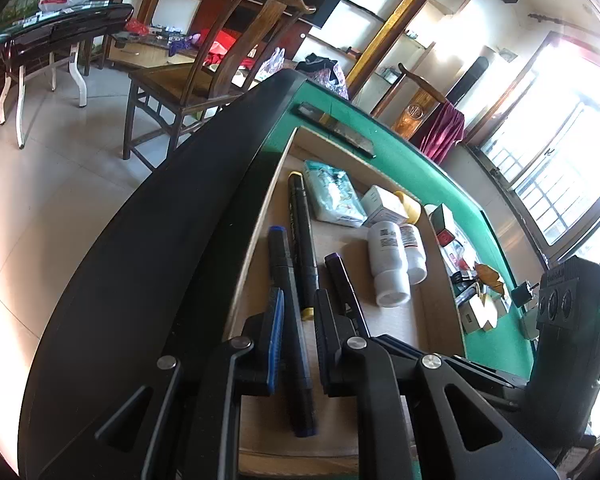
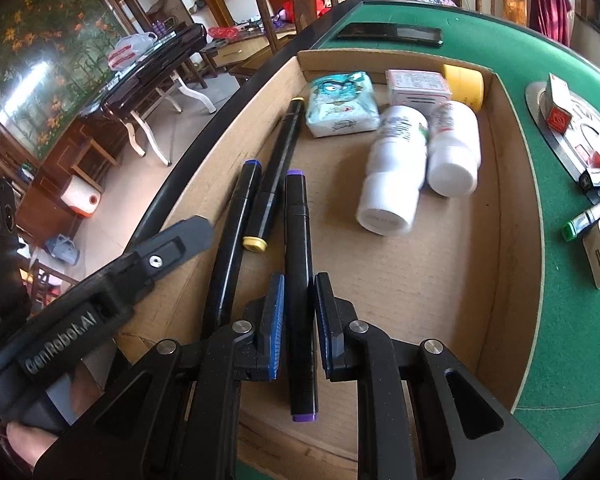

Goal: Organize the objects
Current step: 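Open both grippers to release the markers into the tray, then grasp the white square box with the left gripper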

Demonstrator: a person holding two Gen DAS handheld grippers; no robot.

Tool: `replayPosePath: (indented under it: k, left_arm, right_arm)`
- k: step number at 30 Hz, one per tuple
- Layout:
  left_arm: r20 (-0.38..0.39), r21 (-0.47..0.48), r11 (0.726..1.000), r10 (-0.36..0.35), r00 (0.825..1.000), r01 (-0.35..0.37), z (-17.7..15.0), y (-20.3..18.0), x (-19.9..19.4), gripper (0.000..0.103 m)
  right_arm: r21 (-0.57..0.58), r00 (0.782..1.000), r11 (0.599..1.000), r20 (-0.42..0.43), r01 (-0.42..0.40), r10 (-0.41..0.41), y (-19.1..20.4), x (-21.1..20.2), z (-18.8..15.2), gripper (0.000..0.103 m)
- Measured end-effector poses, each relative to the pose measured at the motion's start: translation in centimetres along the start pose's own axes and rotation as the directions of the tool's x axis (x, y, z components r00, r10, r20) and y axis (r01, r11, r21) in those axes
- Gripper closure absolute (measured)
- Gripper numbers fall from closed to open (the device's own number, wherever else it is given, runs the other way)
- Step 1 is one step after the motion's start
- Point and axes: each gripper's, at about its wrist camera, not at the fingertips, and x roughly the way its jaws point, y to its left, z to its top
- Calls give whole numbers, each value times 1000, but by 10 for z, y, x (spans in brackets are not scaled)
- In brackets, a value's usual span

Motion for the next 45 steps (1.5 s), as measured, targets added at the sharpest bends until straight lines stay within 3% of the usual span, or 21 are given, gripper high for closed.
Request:
replayPosePath:
  k: [7,12,15,17,18,28,32,34,36,41,45]
  left_arm:
    - [9,58,998,-18,1000,18,-1,-30,-8,89]
    - [-3,159,986,-48,999,48,-7,-67,-12,88]
    - [-17,226,972,-69,997,71,-15,-98,-9,77]
    - [-28,273,959,-75,997,80,-22,-122,-4,62]
    - [-32,291,953,-75,997,81,-25,-131,-2,59]
    - [-147,443,888,-65,987,125,-62,-223,45,56]
    - [-138,483,869,-42,989,104,-59,-249,66,43]
    - [-123,509,856,-28,992,87,-56,-259,74,42]
    - [-103,533,843,-11,995,64,-53,-267,83,41]
    - [-103,584,811,28,994,37,-50,-289,115,40]
    - [-123,658,753,84,989,18,-56,-302,139,41]
  right_arm:
    - [56,996,996,50,-72,69,-29,-30,-3,88]
    - [86,986,989,124,-123,111,-59,-67,-15,88]
    - [126,979,983,167,-134,112,-89,-89,-21,88]
    - [164,974,976,197,-141,107,-113,-104,-27,87]
    - [181,973,974,208,-138,99,-123,-111,-30,87]
    - [340,954,932,300,-127,20,-224,-157,-55,87]
    - [391,945,912,327,-125,-10,-260,-174,-72,87]
    - [420,940,898,340,-131,-22,-278,-179,-80,78]
    - [451,933,881,359,-143,-32,-296,-184,-91,53]
    - [505,923,838,385,-204,-8,-331,-191,-109,51]
    - [514,920,826,390,-234,18,-341,-189,-114,51]
